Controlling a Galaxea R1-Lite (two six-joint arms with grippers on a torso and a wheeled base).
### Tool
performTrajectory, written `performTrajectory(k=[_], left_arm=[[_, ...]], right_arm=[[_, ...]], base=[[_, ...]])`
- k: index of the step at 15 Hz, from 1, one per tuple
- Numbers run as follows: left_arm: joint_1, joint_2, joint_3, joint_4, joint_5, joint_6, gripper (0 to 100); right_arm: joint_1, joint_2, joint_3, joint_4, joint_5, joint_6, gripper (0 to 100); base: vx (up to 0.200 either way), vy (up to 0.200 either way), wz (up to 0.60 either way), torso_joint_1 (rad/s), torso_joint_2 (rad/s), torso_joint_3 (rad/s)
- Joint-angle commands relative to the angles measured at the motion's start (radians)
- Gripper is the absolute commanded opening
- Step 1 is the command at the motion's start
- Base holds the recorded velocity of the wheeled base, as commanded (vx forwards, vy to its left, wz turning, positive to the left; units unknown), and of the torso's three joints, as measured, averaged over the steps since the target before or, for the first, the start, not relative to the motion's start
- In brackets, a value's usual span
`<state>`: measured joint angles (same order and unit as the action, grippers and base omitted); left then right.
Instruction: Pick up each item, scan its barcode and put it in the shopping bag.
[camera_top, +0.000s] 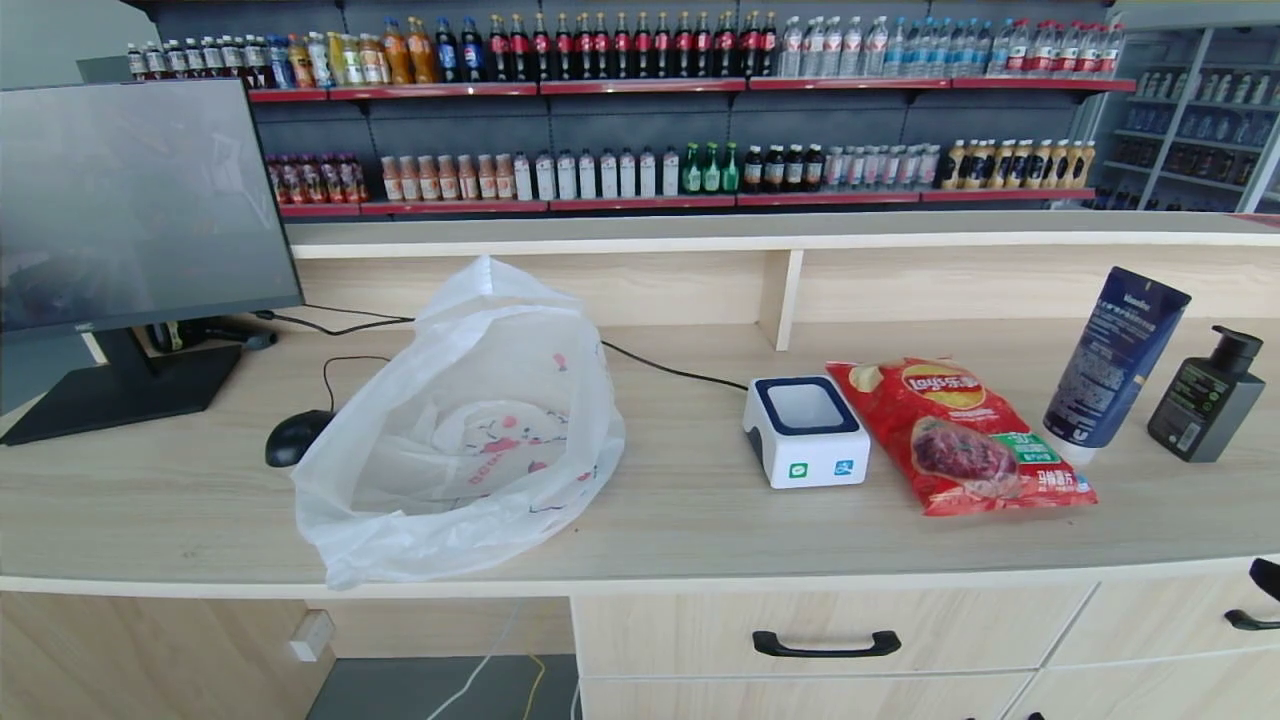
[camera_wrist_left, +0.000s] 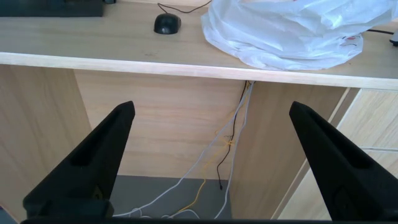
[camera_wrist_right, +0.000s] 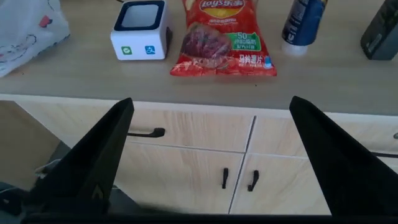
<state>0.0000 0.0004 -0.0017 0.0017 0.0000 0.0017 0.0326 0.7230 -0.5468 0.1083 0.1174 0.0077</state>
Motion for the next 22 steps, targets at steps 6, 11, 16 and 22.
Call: performTrajectory(k=[6, 11, 16, 22], left_arm=[[0.000, 0.000, 0.000, 0.000, 0.000, 0.000, 100], [0.000, 0.000, 0.000, 0.000, 0.000, 0.000, 100], [0.000, 0.000, 0.000, 0.000, 0.000, 0.000, 100], [0.000, 0.000, 0.000, 0.000, 0.000, 0.000, 100]], right_arm=[[0.035, 0.345, -0.107, 0.088, 0.018, -0.037, 100], [0.082, 0.562, -0.318, 0.166, 0.018, -0.035, 100], [0.116, 0.750, -0.498, 0.168, 0.028, -0.031, 100], [0.106, 0.886, -0.628, 0.168, -0.021, -0.026, 100]], base=[[0.000, 0.000, 0.00, 0.000, 0.00, 0.000], [0.000, 0.000, 0.00, 0.000, 0.00, 0.000], [0.000, 0.000, 0.00, 0.000, 0.00, 0.000], [0.000, 0.000, 0.00, 0.000, 0.00, 0.000]])
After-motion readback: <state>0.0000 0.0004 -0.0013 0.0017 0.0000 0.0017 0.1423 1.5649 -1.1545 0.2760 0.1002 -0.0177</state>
